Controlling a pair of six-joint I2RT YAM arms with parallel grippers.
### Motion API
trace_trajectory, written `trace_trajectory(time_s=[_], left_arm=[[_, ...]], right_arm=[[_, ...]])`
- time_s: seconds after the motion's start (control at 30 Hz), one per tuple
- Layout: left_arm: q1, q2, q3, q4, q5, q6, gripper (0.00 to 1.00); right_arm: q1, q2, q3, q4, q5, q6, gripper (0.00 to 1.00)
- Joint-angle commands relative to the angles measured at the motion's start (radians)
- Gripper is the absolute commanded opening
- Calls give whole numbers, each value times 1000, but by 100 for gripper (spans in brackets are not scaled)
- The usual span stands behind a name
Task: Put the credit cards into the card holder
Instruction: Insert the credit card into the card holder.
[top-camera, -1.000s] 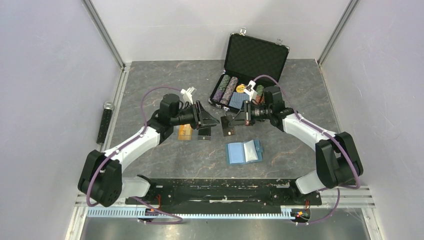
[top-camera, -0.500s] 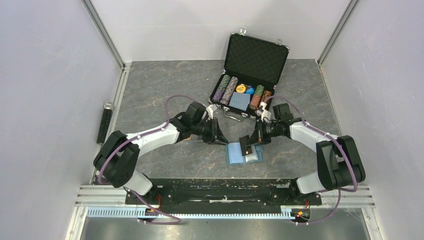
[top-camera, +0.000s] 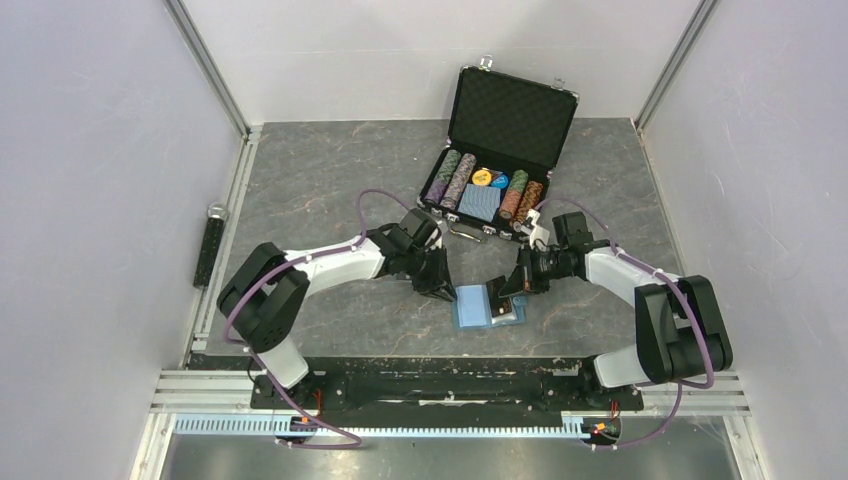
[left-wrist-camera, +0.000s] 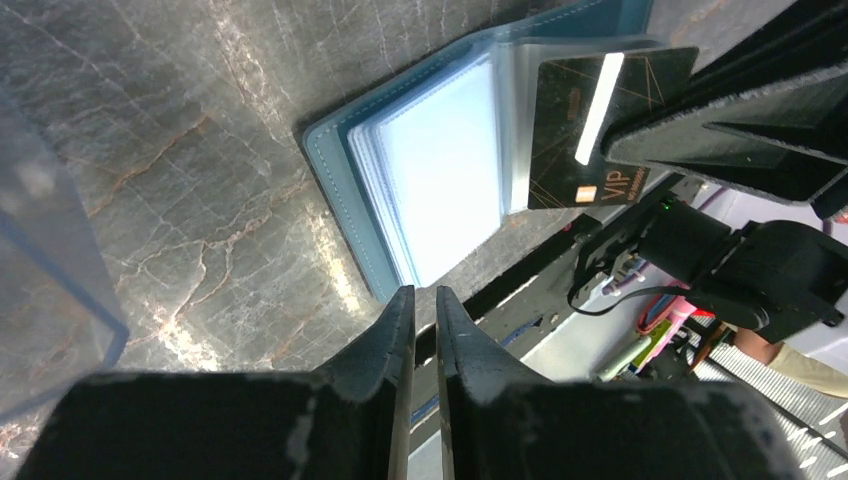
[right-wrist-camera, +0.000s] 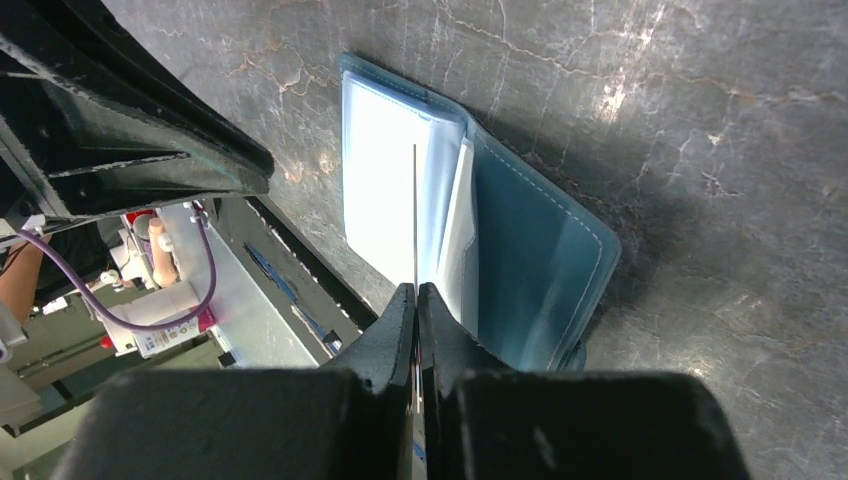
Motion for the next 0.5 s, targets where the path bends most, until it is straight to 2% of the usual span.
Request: trace_trajectory(time_s=[0.0,0.47], left_arm=[[-22,52,57,-37,-40,59,18],[-48,128,79,-69,-92,71,15]], right_arm=[[-5,3,-14,4,-15,-16,0],[-5,68,-32,57,-33,-5,0]])
